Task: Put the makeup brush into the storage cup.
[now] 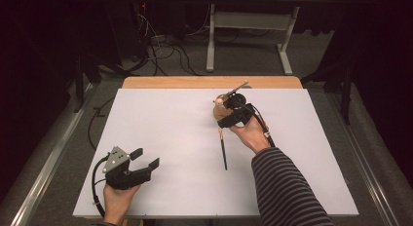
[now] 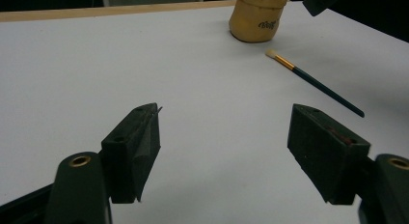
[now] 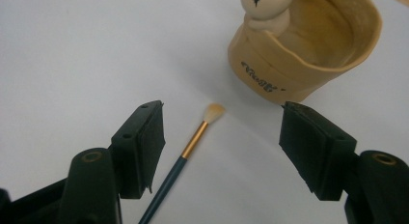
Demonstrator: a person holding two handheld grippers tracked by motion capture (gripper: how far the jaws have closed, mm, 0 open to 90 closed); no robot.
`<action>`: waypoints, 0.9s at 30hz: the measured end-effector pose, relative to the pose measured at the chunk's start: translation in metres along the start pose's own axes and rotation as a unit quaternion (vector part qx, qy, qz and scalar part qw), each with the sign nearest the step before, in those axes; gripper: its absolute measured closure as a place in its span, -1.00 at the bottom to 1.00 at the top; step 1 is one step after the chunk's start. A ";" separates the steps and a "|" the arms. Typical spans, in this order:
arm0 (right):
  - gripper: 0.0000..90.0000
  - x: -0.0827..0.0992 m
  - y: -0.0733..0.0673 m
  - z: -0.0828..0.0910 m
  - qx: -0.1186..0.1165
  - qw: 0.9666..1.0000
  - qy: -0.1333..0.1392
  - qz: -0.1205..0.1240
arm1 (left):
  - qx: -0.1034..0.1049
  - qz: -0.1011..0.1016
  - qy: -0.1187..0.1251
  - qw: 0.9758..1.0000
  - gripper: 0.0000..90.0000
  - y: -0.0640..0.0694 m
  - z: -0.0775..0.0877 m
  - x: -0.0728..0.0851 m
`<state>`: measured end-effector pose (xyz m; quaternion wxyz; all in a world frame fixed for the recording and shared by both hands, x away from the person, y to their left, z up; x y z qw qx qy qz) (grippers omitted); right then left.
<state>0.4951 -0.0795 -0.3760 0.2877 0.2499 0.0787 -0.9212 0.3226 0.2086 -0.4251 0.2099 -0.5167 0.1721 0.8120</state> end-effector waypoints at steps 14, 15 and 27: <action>-0.22 0.003 -0.007 -0.013 -0.003 0.999 -0.048 -0.002 | 0.000 0.002 0.001 1.000 -0.38 0.000 0.000 0.000; -0.22 0.003 -0.008 -0.013 -0.004 0.999 -0.051 -0.004 | 0.000 0.001 0.000 1.000 -0.38 0.000 0.000 0.000; -0.16 0.007 -0.010 -0.021 -0.005 0.997 -0.081 0.000 | 0.000 0.000 0.000 1.000 -0.38 0.000 0.000 0.000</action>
Point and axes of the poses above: each handheld gripper's, and its own axes: z roughly backward along the jaws, x roughly out of its underside, y roughly to its right, the point moved 5 cm from there along -z, roughly forward along the jaws, and after that the axes turned 5 degrees about -z, right-handed, at the moved point
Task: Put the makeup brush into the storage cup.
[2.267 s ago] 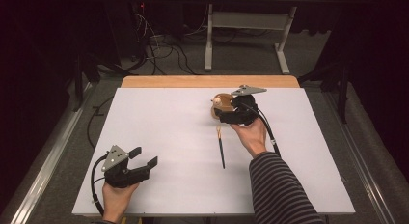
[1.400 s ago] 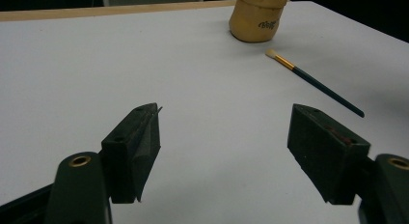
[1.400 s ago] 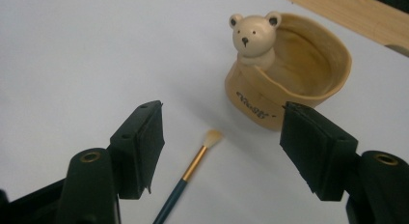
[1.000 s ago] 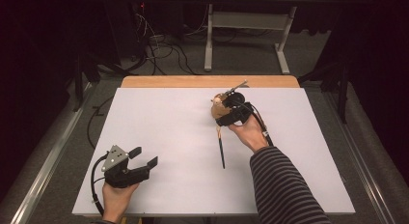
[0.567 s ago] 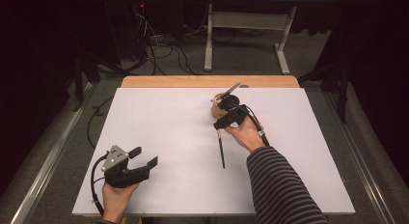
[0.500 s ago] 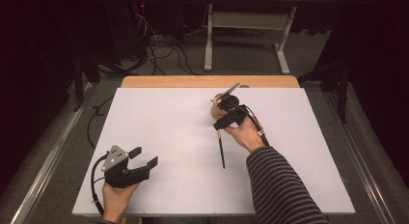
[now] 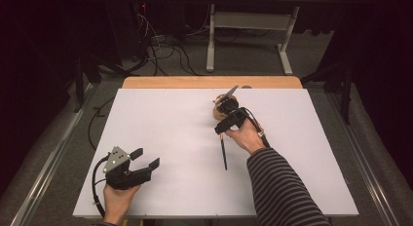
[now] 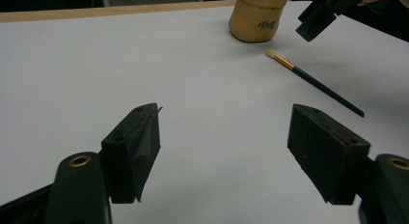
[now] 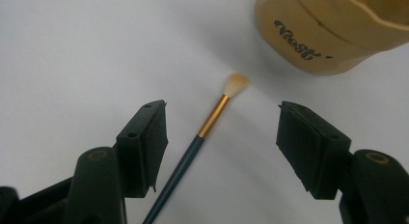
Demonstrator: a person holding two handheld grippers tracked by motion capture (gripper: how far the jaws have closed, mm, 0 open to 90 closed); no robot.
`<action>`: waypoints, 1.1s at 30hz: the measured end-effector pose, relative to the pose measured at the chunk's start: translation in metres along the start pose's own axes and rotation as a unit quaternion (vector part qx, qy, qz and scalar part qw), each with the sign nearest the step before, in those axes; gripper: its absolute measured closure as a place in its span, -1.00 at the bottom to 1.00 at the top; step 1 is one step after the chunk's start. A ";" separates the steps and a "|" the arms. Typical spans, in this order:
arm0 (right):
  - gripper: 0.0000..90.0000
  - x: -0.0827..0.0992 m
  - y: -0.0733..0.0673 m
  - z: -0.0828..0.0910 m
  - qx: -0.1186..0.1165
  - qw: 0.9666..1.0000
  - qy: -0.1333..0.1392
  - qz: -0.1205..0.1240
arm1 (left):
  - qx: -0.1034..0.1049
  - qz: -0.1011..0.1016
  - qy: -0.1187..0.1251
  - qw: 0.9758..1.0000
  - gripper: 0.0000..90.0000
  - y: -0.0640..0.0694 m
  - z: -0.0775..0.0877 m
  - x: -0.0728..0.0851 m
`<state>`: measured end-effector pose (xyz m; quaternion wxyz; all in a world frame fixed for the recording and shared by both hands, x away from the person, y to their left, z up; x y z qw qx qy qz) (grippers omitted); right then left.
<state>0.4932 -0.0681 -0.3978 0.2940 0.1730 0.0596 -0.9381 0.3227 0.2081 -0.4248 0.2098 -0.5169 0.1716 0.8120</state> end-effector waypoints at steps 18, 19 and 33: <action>-0.06 0.004 -0.006 -0.019 -0.001 0.999 -0.048 -0.008 | -0.001 0.001 0.002 1.000 -0.38 -0.001 0.000 0.000; -0.04 0.005 -0.007 -0.020 -0.001 0.999 -0.051 -0.005 | -0.001 0.001 0.002 1.000 -0.38 -0.001 0.000 0.000; 0.20 0.011 -0.010 -0.035 -0.002 0.997 -0.082 0.007 | -0.002 0.002 0.003 1.000 -0.38 -0.001 0.001 0.000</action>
Point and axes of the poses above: each handheld gripper's, and its own axes: z roughly backward along the jaws, x roughly out of its underside, y roughly to its right, the point moved 5 cm from there along -z, roughly forward along the jaws, and after that the axes turned 5 degrees about -z, right-handed, at the moved point
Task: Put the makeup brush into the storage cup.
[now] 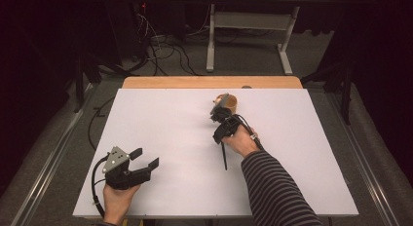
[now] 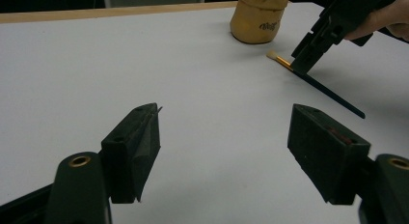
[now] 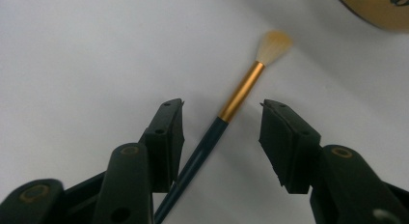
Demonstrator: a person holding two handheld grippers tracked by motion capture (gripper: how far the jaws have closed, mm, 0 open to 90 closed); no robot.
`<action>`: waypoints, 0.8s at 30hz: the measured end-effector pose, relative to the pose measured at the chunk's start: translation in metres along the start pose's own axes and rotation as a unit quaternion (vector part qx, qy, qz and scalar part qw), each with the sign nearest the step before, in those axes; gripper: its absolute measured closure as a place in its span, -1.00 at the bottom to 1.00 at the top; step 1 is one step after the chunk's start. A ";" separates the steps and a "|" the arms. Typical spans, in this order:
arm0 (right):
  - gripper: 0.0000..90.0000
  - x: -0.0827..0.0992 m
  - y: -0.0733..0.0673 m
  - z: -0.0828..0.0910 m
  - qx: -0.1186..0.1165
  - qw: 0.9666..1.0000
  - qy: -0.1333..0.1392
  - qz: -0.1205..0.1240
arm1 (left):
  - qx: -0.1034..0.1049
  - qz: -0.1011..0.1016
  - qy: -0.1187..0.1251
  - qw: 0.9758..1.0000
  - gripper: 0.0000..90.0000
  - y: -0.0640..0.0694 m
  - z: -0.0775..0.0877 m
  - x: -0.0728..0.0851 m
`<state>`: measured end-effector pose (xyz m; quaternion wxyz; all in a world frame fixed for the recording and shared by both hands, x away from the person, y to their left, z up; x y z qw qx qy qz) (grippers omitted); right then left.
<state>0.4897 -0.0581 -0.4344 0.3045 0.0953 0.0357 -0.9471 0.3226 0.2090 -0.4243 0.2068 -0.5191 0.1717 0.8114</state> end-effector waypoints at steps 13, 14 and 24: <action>0.43 0.002 -0.001 -0.007 0.003 1.000 -0.019 0.001 | 0.000 -0.001 0.000 1.000 -0.38 0.000 0.000 0.000; 0.44 0.002 -0.001 -0.008 0.003 1.000 -0.019 0.003 | 0.000 -0.001 0.000 1.000 -0.38 0.000 0.000 0.000; 0.62 0.003 -0.001 -0.007 0.003 1.000 -0.029 -0.010 | 0.001 0.000 -0.001 1.000 -0.38 0.000 0.000 0.001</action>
Point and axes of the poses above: each handheld gripper's, and its own axes: z roughly backward along the jaws, x roughly out of its underside, y roughly to its right, the point moved 5 cm from there along -z, roughly forward along the jaws, and after that the axes turned 5 degrees about -z, right-handed, at the moved point
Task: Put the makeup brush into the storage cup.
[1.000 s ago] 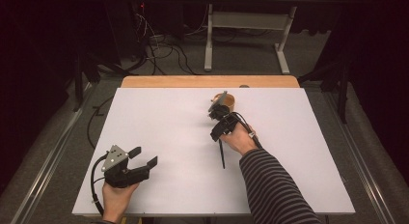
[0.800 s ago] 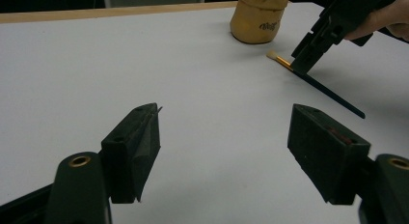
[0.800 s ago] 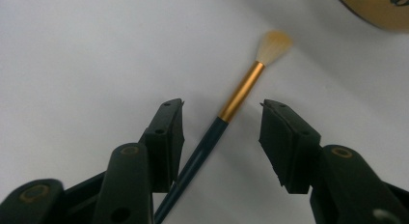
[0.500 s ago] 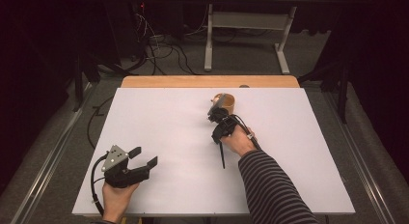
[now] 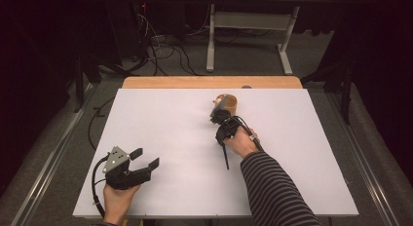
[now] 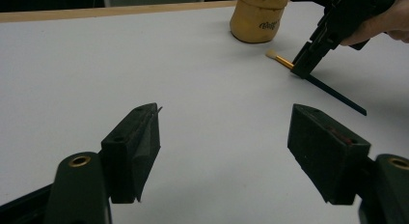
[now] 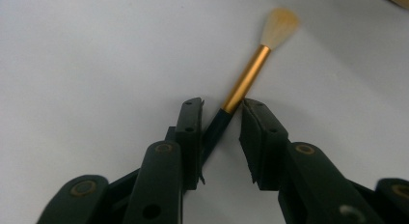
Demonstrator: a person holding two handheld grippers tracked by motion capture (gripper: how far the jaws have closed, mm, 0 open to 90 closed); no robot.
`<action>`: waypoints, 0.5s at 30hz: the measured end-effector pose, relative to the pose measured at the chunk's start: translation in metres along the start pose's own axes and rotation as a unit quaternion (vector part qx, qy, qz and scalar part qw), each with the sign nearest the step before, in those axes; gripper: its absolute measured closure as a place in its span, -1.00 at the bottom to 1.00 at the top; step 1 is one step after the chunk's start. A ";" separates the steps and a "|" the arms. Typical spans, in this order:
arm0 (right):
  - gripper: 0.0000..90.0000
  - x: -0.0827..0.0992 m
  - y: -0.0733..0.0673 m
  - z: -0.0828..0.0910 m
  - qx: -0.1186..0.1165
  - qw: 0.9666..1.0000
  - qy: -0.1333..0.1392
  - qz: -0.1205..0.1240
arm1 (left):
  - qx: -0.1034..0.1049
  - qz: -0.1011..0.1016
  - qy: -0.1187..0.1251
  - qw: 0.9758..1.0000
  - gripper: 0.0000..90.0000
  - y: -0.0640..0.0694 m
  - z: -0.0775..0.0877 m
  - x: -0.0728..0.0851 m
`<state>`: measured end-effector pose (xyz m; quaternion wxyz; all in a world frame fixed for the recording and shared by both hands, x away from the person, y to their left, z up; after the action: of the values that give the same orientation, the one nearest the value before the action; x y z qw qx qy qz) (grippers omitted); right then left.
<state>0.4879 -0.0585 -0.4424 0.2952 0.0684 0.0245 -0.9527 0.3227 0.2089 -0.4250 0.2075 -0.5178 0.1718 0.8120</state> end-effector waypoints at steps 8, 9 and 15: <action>0.77 0.000 0.004 0.000 0.006 1.000 -0.001 0.009 | 0.000 0.001 0.000 1.000 -0.38 0.000 0.000 0.000; 0.77 0.000 0.004 0.000 0.006 1.000 -0.001 0.009 | 0.000 0.001 0.000 1.000 -0.38 0.000 0.000 0.000; 0.87 0.001 0.004 0.000 0.010 1.000 -0.003 0.008 | 0.000 0.001 -0.001 1.000 -0.38 0.000 0.000 0.000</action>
<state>0.4895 -0.0626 -0.4427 0.3023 0.0689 0.0140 -0.9506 0.3230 0.2093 -0.4252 0.2071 -0.5170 0.1724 0.8125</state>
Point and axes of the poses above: each handheld gripper's, and its own axes: z roughly backward along the jaws, x roughly out of its underside, y roughly to its right, the point moved 5 cm from there along -z, roughly forward along the jaws, and after that the axes turned 5 degrees about -z, right-handed, at the moved point
